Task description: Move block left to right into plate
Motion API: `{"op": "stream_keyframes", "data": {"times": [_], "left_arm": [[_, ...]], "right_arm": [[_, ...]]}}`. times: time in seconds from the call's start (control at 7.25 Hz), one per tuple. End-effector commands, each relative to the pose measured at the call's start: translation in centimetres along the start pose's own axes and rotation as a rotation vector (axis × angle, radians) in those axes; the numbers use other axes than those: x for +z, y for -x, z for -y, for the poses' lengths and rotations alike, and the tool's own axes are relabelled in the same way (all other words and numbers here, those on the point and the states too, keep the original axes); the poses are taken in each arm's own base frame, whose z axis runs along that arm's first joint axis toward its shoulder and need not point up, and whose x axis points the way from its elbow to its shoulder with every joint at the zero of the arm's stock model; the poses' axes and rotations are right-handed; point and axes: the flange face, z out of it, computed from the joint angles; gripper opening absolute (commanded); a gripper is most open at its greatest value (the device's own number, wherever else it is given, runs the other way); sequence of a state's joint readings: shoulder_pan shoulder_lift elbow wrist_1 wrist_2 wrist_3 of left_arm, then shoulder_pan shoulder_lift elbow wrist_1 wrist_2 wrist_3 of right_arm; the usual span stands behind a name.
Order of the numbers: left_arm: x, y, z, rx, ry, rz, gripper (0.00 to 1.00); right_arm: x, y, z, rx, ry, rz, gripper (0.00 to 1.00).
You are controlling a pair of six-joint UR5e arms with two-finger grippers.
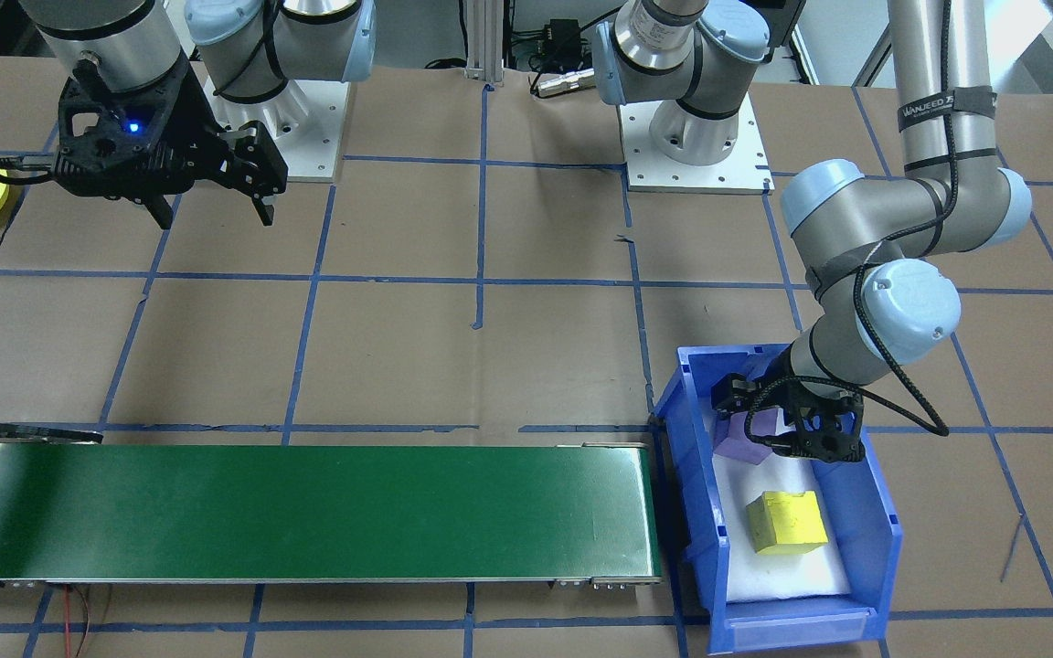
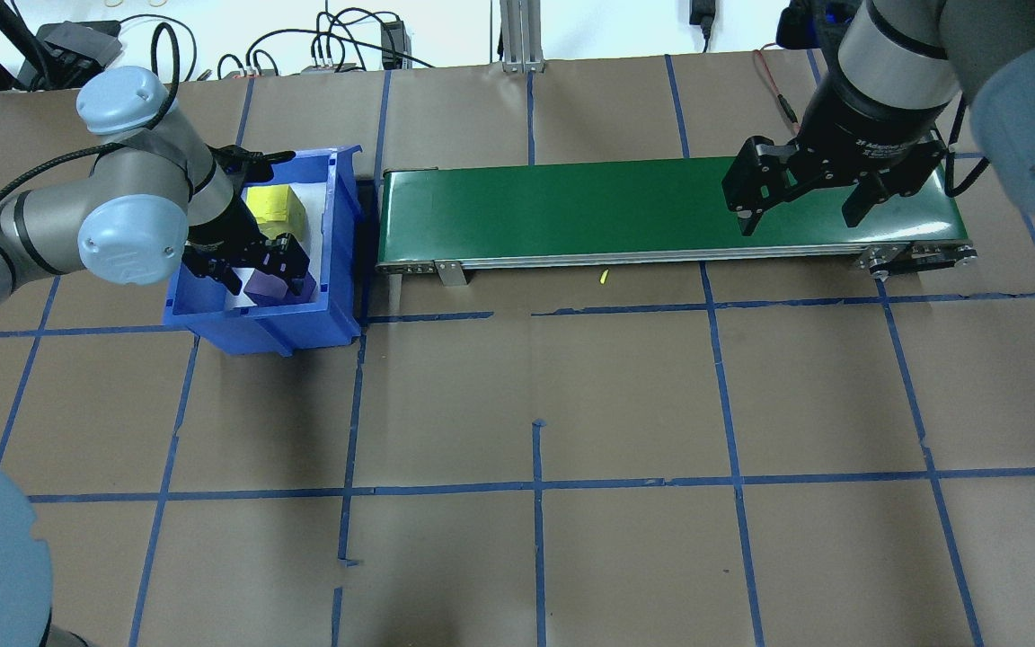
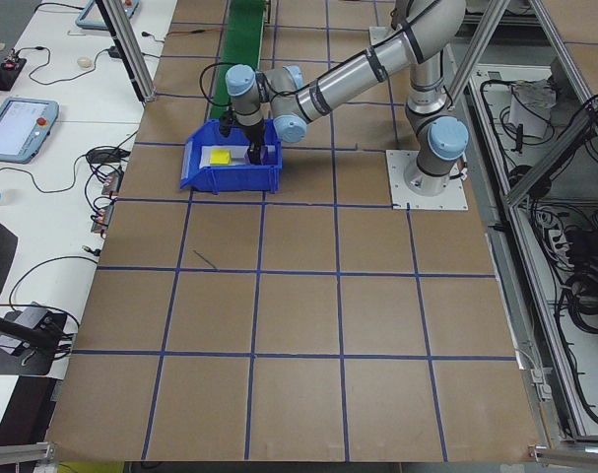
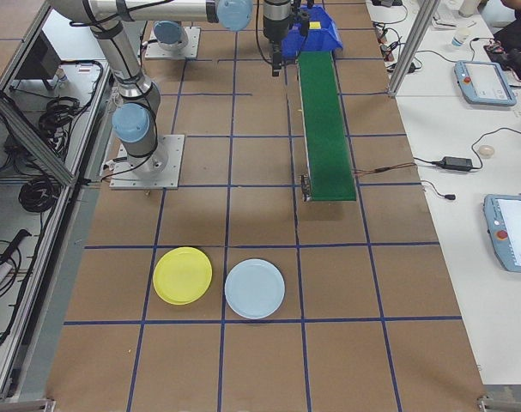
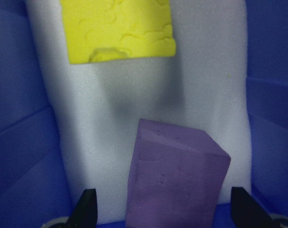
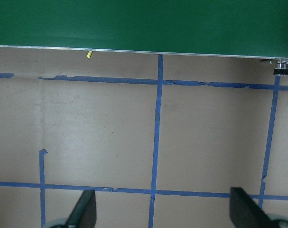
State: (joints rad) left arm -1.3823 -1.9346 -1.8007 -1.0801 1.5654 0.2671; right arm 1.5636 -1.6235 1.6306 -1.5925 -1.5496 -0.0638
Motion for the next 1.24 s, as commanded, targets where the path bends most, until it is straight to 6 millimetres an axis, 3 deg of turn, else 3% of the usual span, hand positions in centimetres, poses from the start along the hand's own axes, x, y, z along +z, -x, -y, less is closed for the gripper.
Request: {"op": "stream_keyframes", "data": {"times": [0.0,0.14,0.41,0.83,1.1], "left_arm": [[0.6,0.1,0.4,0.013,0.002,0.000,0.44],[-1.1,0.3,1.0,0.014,-0.036,0.006,0.19],[-5.2,0.2,1.4,0.007,-0.106,0.027,0.17],[-13.4,-0.6,2.3,-0.131,-0.154,0.019,0.18],[-15.9,-4.0,3.1,-0.205,-0.202,0.014,0.19]], "right_arm": [[0.0,0.1,-0.1,0.001,0.002,0.000,1.00],[0.1,0.1,-0.1,0.000,0.004,0.000,1.00],[0.3,0.0,-0.1,0.000,0.009,-0.008,1.00],[0.4,0.0,-0.2,0.000,0.010,-0.008,1.00],[0.4,0.0,-0.2,-0.002,0.010,-0.007,1.00]]}}
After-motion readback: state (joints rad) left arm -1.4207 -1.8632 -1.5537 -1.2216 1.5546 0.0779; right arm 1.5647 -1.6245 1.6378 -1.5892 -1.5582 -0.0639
